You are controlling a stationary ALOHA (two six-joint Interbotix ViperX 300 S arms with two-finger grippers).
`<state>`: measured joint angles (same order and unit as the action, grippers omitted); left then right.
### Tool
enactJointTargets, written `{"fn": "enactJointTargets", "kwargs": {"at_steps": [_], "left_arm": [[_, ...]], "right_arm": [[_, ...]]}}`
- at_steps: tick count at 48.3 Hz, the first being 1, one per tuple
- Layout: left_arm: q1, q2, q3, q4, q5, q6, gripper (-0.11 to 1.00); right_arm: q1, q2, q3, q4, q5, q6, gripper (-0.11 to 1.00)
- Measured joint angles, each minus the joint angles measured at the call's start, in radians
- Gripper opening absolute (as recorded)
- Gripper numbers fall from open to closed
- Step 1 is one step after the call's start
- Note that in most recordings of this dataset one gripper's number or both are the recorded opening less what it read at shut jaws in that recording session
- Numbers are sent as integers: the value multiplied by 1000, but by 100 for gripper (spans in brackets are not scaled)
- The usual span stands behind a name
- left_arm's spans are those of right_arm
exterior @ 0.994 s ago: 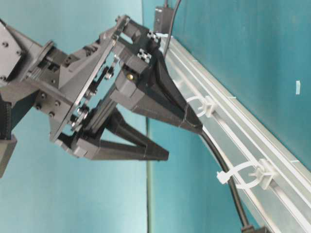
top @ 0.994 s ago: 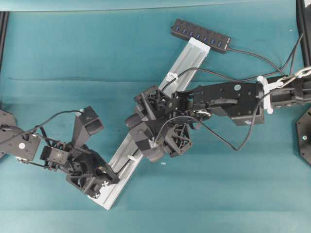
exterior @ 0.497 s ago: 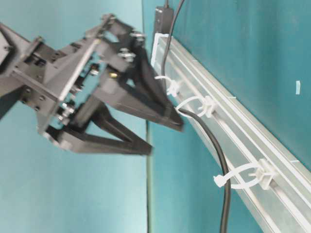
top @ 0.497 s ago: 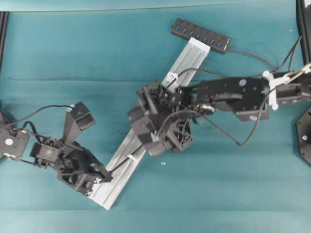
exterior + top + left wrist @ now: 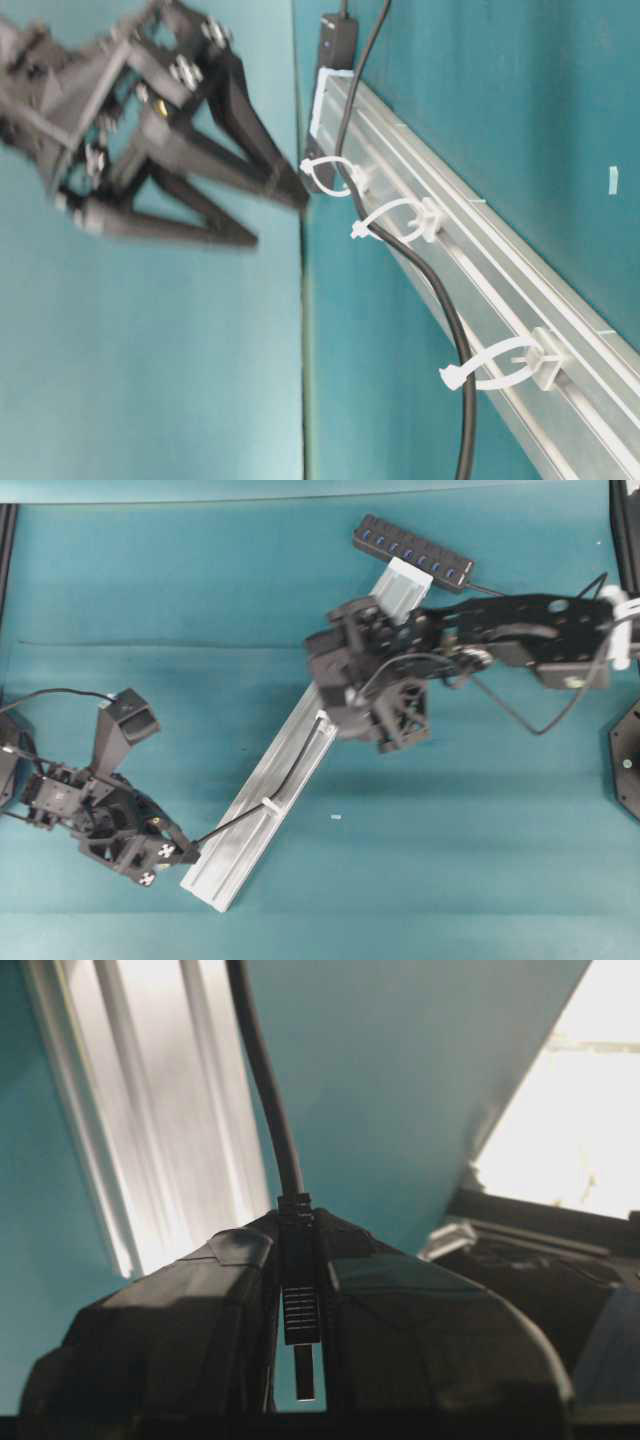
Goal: Pass the USB cable through three rings with both arms.
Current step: 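Release the cable with the right gripper and pull the plug left with the left gripper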
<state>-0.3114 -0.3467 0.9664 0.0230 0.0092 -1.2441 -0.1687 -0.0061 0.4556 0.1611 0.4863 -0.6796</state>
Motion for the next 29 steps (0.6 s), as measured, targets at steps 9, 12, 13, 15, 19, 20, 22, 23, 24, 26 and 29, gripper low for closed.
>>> {"fn": "enactJointTargets", "kwargs": {"at_steps": [9, 12, 13, 15, 19, 20, 22, 23, 24, 26, 29], "left_arm": [[-6, -26, 5, 0, 0, 8, 10], [-6, -32, 6, 0, 0, 8, 10], [-8, -34, 6, 0, 0, 8, 10], [-8, -37, 6, 0, 0, 11, 10], [-5, -38, 6, 0, 0, 31, 10], [-5, -38, 6, 0, 0, 40, 10], [-2, -40, 6, 0, 0, 57, 10], [2, -40, 6, 3, 0, 66, 10], [5, -40, 6, 0, 0, 75, 10], [12, -40, 6, 3, 0, 95, 10], [26, -40, 6, 3, 0, 120, 10]], "right_arm": [[-14, -43, 58, 0, -17, 41, 85], [-12, -52, 72, 0, -25, 57, 85], [-14, -54, 77, 0, -26, 63, 85], [-14, -58, 83, 0, -29, 75, 85], [-12, -66, 91, 2, -31, 106, 85], [-12, -66, 92, 0, -32, 112, 85], [-11, -67, 94, 0, -34, 127, 85], [-11, -67, 95, 0, -35, 135, 85], [-11, -67, 95, 0, -38, 144, 85], [-9, -67, 95, 0, -43, 158, 85], [-8, -69, 97, 0, -57, 178, 85]]}}
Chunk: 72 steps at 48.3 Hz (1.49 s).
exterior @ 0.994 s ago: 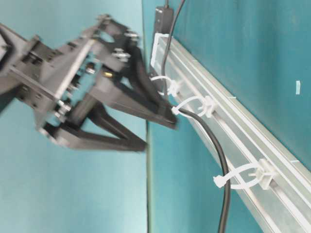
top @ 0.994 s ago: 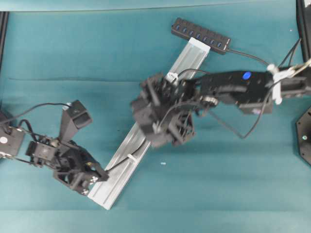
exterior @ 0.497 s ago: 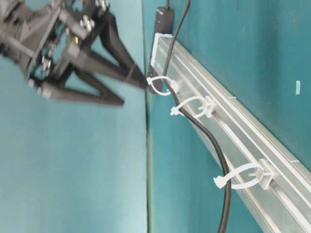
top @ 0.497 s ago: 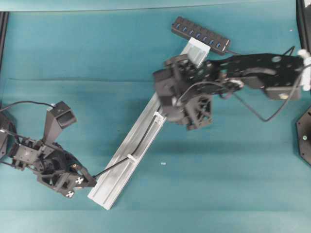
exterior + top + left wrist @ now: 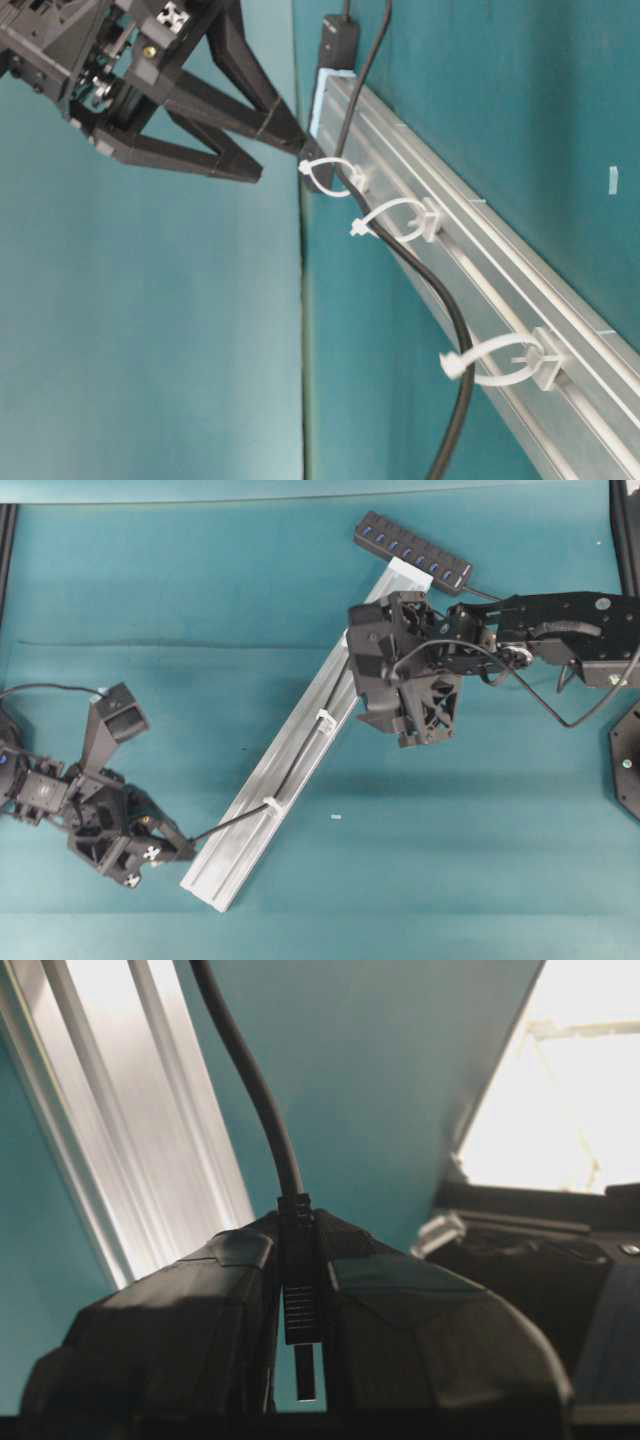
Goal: Pass the USB cable through three rings with both arms.
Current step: 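Release the cable with the right gripper and pull the plug left with the left gripper, then open the left gripper, dropping the plug on the rail, and withdraw both arms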
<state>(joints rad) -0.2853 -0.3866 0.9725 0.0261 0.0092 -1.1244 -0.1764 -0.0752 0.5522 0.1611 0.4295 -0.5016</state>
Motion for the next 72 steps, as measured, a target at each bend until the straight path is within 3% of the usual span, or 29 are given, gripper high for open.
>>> {"fn": "enactJointTargets", "kwargs": {"at_steps": [3, 6, 17, 21, 31, 46, 54, 72], "left_arm": [[15, 0, -2, -3, -2, 26, 12], [26, 2, -3, -3, -5, 49, 21], [34, 14, -14, 0, -12, 75, 84], [34, 14, -14, 0, -12, 86, 96], [34, 15, -17, 0, -14, 126, 92], [109, -8, -55, 0, -14, 298, 92], [181, -52, -78, 0, -14, 472, 92], [276, -210, -72, 0, -14, 868, 91]], "right_arm": [[3, 0, 0, 0, -17, 17, 85], [3, 0, 0, 0, -34, 26, 85], [5, -3, 8, 0, -60, 37, 85], [6, -3, 9, 0, -63, 38, 85], [21, 0, 9, 2, -137, 61, 85], [26, 2, 9, 3, -204, 238, 85], [26, -32, 12, 2, -244, 313, 85], [25, -195, 54, 2, -307, 373, 85]]}}
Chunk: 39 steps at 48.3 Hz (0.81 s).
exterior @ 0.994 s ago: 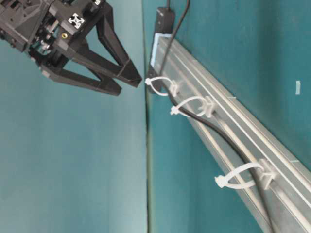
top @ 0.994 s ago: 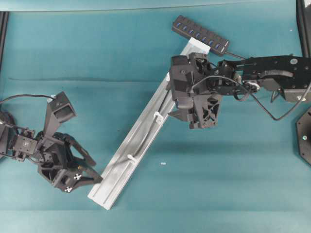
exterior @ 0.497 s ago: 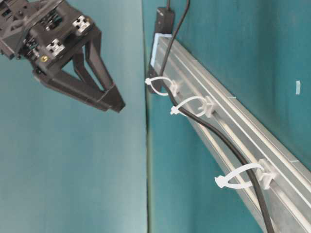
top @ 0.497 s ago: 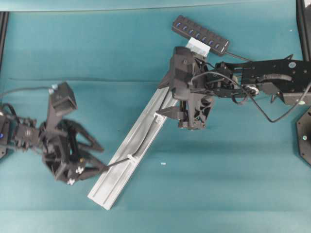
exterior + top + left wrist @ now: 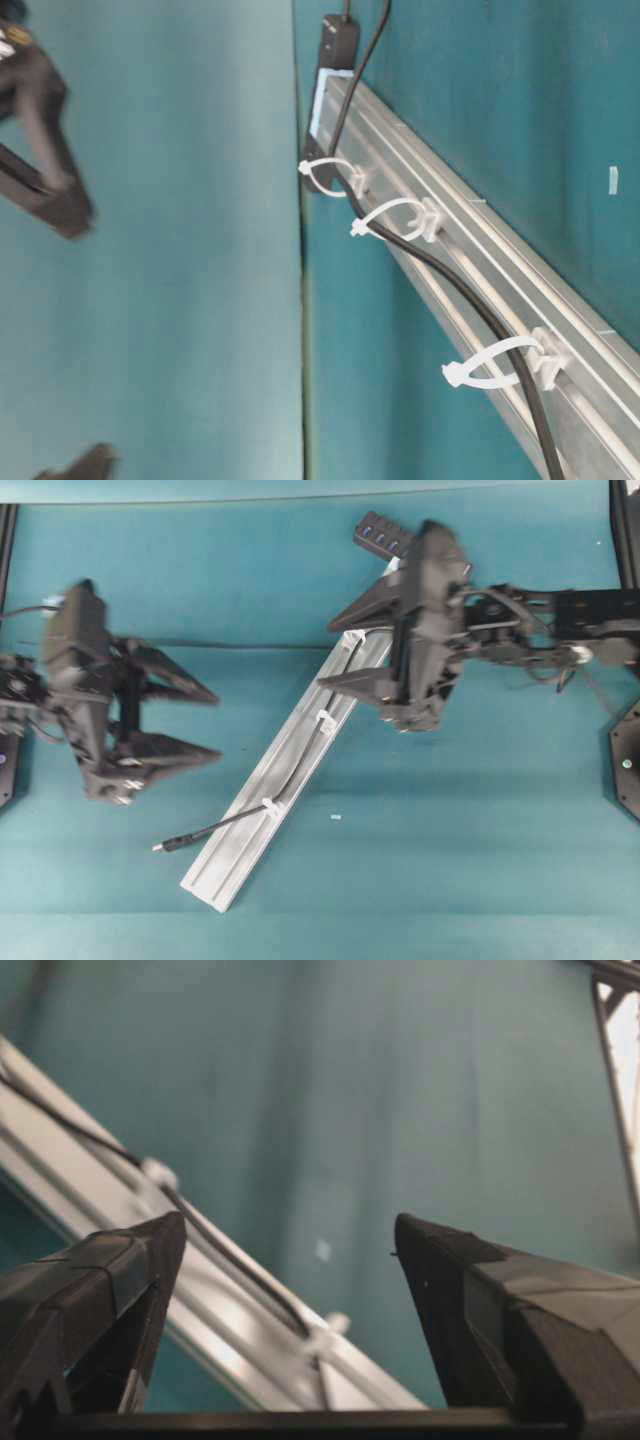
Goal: Pass the USB cable through three rings with both arms.
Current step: 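Open the left gripper, dropping the plug on the rail, and withdraw both arms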
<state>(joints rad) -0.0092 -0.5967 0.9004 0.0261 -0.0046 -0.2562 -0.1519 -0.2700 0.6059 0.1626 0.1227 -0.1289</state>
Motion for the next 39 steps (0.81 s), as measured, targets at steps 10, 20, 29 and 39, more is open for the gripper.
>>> {"fn": "enactJointTargets", "kwargs": {"at_steps": [10, 20, 29, 39], "left_arm": [[11, -117, 12, 0, 2, 98, 91], [18, -219, 17, -3, 2, 101, 91], [18, -298, 17, 0, 12, 115, 91], [20, -350, 17, 0, 55, 144, 91]], "right_arm": [[3, -101, 75, 2, -64, 3, 85], [15, -242, 172, 2, -176, 3, 85], [35, -351, 244, 2, -166, 9, 85], [81, -426, 276, 0, -115, 83, 85]]}}
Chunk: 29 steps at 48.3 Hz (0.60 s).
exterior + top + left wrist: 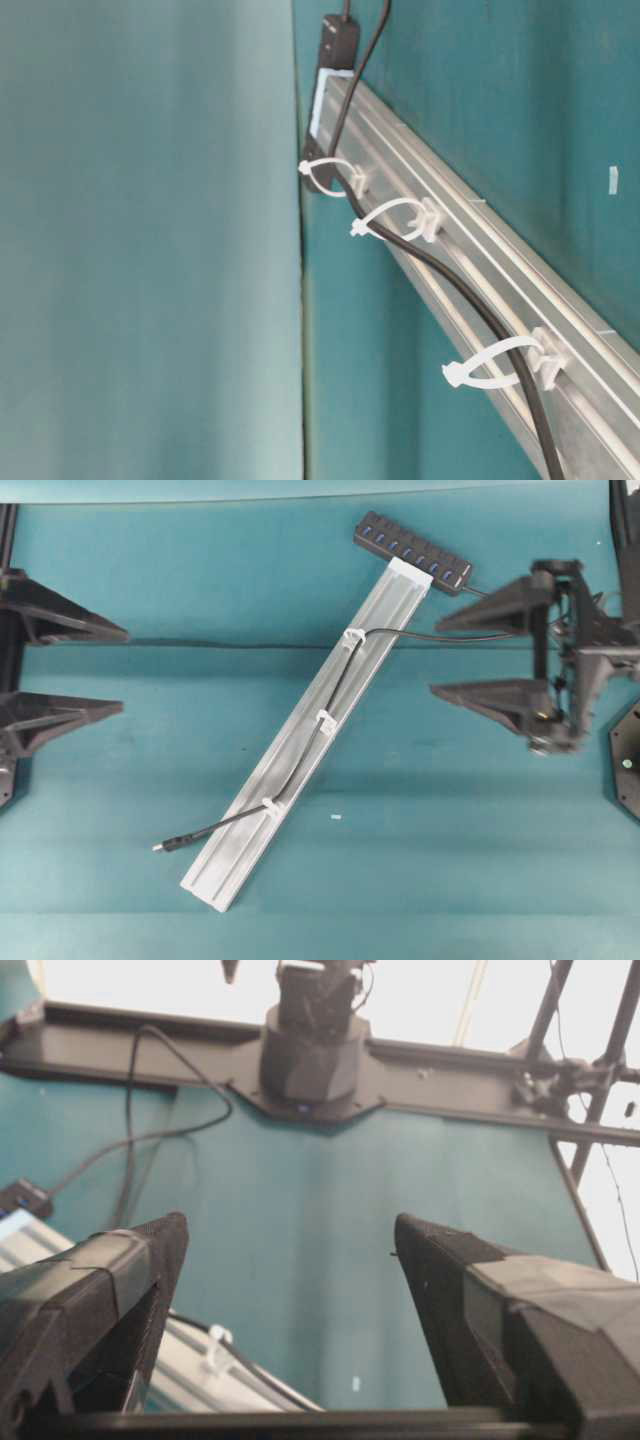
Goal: Pass the USB cable through three rings with both arms.
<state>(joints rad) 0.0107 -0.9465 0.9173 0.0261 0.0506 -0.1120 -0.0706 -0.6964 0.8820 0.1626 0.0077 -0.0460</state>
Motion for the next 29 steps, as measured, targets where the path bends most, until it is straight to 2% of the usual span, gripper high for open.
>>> {"fn": "enactJointTargets", "kwargs": {"at_steps": [11, 29], "left_arm": [[0, -23, 0, 0, 5, 9, 91], [0, -35, 0, 0, 5, 3, 91]], "right_arm": [[11, -35, 17, 2, 2, 100, 85], [63, -55, 46, 0, -60, 110, 85]]}}
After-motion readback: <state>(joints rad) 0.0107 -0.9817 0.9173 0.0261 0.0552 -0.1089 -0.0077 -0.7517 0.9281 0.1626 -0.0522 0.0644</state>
